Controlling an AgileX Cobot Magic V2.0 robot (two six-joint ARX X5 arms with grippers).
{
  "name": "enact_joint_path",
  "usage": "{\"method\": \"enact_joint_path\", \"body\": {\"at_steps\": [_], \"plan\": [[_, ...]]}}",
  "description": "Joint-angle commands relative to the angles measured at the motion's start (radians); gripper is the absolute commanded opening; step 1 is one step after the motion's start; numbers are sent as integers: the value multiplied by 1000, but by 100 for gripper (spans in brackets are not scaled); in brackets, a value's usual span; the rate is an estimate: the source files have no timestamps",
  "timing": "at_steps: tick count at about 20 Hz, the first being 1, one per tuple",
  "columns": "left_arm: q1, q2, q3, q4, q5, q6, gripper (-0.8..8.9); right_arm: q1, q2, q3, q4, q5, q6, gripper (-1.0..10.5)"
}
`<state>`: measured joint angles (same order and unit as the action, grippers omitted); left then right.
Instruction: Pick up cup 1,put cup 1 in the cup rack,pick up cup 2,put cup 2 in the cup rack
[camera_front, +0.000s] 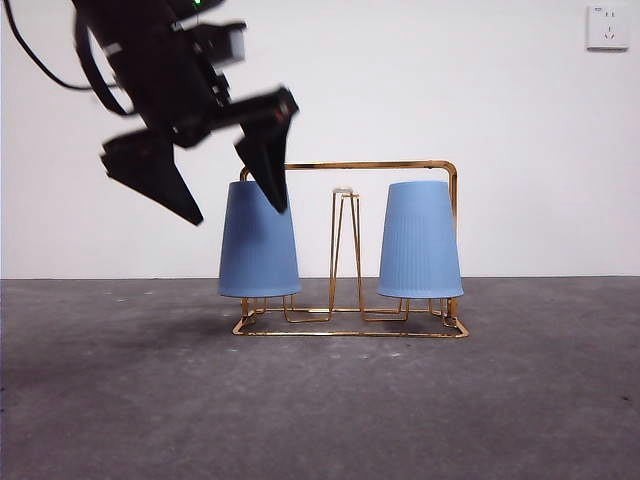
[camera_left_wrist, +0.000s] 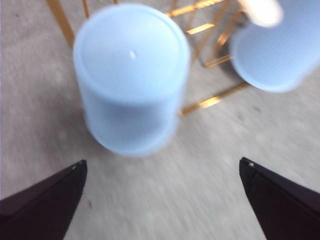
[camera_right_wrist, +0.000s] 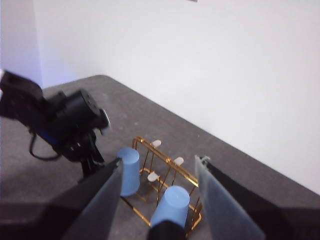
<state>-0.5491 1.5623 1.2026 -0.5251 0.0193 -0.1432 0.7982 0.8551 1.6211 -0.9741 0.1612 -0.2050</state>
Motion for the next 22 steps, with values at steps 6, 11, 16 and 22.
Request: {"method": "enact_joint_path", "body": {"at_steps": [6, 11, 16, 22], "plan": [[-6, -172, -2, -178, 99, -14, 534, -1, 19, -5, -105, 4, 43, 252], [-6, -315, -2, -275, 156, -18, 533, -1, 47, -5, -211, 4, 79, 252], [-6, -466, -2, -344, 253, -18, 533, -1, 85, -5, -336, 4, 122, 252], [-6, -624, -2, -391, 333, -18, 512, -1, 129, -5, -402, 3, 160, 249]]}}
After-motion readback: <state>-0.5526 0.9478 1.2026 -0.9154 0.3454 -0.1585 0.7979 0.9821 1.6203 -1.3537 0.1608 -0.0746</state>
